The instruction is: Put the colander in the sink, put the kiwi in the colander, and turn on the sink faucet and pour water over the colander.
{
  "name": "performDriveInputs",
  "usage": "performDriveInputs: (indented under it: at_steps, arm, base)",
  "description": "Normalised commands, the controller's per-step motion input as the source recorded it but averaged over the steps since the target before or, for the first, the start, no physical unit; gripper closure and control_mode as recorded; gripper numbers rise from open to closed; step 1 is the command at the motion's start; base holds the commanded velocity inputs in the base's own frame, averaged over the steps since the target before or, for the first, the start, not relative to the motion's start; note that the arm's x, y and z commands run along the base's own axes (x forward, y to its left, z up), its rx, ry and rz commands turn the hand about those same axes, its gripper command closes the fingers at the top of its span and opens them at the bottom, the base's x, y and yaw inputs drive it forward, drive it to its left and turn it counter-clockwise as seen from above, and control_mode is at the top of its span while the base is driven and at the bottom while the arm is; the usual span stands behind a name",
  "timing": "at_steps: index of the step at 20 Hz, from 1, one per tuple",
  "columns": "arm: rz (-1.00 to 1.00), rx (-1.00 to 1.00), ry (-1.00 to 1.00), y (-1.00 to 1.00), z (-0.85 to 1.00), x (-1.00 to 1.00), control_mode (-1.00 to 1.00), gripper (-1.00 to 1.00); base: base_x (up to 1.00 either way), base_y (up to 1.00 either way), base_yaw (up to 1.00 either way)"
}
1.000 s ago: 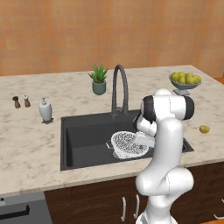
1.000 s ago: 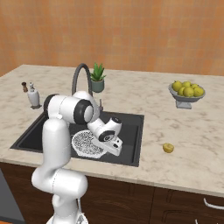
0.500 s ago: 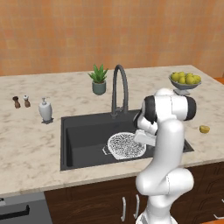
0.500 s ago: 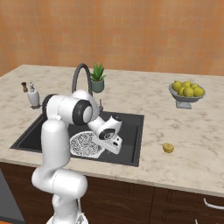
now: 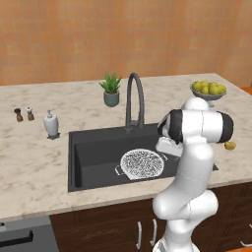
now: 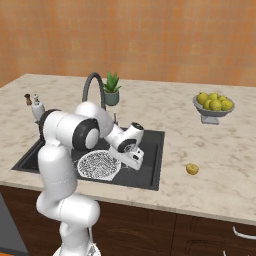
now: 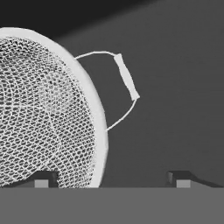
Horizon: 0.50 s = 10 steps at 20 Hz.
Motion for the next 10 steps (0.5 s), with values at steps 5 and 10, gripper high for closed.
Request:
performDriveInputs:
  at_steps: [5, 10]
  arm:
    - [0.0, -0.01, 0.0, -0.43, 0.7, -0.24, -1.0, -1.0]
    - [0.0, -0.04, 0.0, -0.39, 0.76, -0.33, -1.0, -1.0]
  base:
    - [0.0, 0.0, 0.0]
    - [0.0, 0.0, 0.0]
